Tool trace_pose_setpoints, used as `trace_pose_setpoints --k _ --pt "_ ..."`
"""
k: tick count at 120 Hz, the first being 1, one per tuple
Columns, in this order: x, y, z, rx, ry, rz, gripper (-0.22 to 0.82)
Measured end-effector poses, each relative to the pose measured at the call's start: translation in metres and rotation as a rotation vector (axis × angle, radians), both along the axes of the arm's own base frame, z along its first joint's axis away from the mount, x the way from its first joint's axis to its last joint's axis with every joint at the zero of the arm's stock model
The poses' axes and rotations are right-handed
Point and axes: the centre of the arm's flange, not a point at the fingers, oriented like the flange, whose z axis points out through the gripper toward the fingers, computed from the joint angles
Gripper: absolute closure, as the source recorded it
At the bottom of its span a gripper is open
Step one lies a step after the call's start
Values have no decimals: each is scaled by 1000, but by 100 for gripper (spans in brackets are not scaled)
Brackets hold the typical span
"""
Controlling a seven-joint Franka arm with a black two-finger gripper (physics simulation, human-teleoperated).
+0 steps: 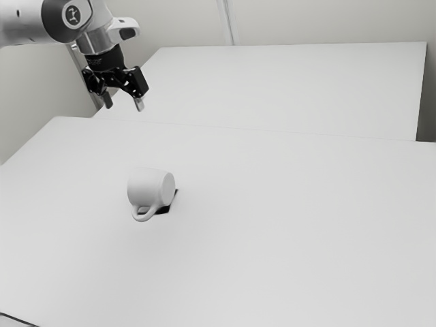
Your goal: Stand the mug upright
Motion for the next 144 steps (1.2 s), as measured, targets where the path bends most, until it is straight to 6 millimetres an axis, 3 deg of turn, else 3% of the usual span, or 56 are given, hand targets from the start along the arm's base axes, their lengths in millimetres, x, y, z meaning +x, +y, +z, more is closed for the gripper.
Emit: trace_pose_setpoints --k 37,64,90,119,144 --pt "-5 -7 -3 5 10 -13 0" --pt "-11 -12 -37 -10 50 -13 0" --pt "11 32 -91 -64 117 75 0" --pt "30 110 -146 -118 110 123 0" --pt "45 144 -178 -227 50 48 0"
